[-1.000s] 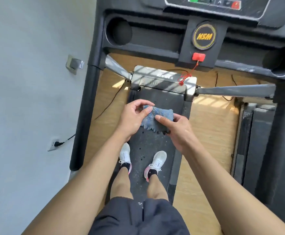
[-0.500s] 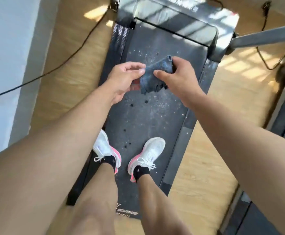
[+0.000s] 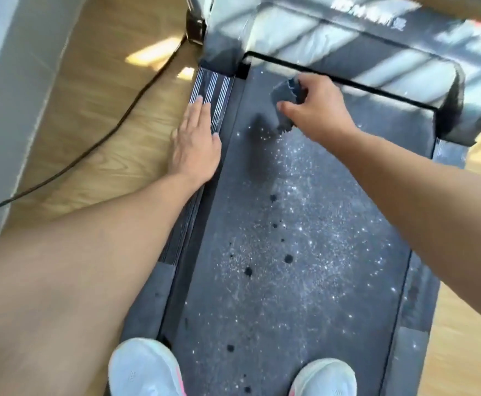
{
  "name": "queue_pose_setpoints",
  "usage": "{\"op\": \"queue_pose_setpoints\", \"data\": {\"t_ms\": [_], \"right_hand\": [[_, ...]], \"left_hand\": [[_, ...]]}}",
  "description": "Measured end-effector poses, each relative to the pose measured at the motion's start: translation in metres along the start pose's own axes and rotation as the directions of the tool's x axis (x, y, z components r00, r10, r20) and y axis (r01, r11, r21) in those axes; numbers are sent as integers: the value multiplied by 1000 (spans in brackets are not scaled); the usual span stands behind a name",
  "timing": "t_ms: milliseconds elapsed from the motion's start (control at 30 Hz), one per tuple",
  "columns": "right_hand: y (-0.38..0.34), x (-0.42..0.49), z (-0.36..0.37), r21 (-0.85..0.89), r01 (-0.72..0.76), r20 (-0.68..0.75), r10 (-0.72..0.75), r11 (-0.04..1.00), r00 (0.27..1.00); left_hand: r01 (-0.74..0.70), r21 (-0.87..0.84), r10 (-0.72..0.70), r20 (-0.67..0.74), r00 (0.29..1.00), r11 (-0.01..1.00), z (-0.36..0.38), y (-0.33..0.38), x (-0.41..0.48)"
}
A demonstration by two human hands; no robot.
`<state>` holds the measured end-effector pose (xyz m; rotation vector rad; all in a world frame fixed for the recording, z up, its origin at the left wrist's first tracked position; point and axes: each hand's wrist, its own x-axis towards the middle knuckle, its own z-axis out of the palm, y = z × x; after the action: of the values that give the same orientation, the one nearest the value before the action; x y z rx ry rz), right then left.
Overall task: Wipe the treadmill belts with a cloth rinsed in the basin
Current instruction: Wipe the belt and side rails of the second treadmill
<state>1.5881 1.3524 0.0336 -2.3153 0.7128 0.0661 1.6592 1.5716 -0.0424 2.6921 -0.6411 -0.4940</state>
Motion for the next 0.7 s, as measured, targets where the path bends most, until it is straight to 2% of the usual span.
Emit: {"op": "queue_pose_setpoints", "data": {"t_ms": [100, 167, 233, 300, 333, 367, 433, 500, 533, 600, 700], "right_hand": [[-2, 63, -6, -154, 119, -93, -135, 981, 987], [2, 86, 4, -297, 199, -77, -231, 934, 970], [6, 89, 26, -395, 273, 63, -271, 877, 961], [11, 78, 49, -467, 292, 249, -192, 835, 949], [14, 72, 57, -496, 283, 280, -157, 821, 947], [16, 67, 61, -520, 266, 253, -150, 812, 956], [14, 61, 66, -531, 238, 89, -225, 813, 970], [11, 64, 75, -486, 230, -74, -302, 843, 950], [10, 69, 82, -462, 235, -96, -312, 855, 945], [14, 78, 103, -427, 224, -6, -250, 876, 968], [32, 86, 125, -529, 210, 72, -203, 822, 977]], "left_hand": [[-117, 87, 119, -13, 993, 989, 25, -21, 24], [-181, 160, 195, -76, 978, 970, 37, -32, 26], [-188, 199, 217, -138, 966, 962, 46, -38, 25], [-187, 200, 219, -150, 964, 962, 48, -38, 27], [-185, 201, 217, -149, 965, 962, 47, -37, 27], [-181, 203, 213, -151, 965, 962, 47, -37, 27], [-167, 210, 202, -158, 967, 963, 47, -37, 27], [-169, 213, 204, -153, 967, 962, 48, -37, 28], [-175, 215, 210, -153, 966, 961, 48, -37, 29], [-173, 221, 210, -153, 966, 960, 48, -37, 30], [-174, 223, 212, -160, 964, 959, 49, -38, 29]]}}
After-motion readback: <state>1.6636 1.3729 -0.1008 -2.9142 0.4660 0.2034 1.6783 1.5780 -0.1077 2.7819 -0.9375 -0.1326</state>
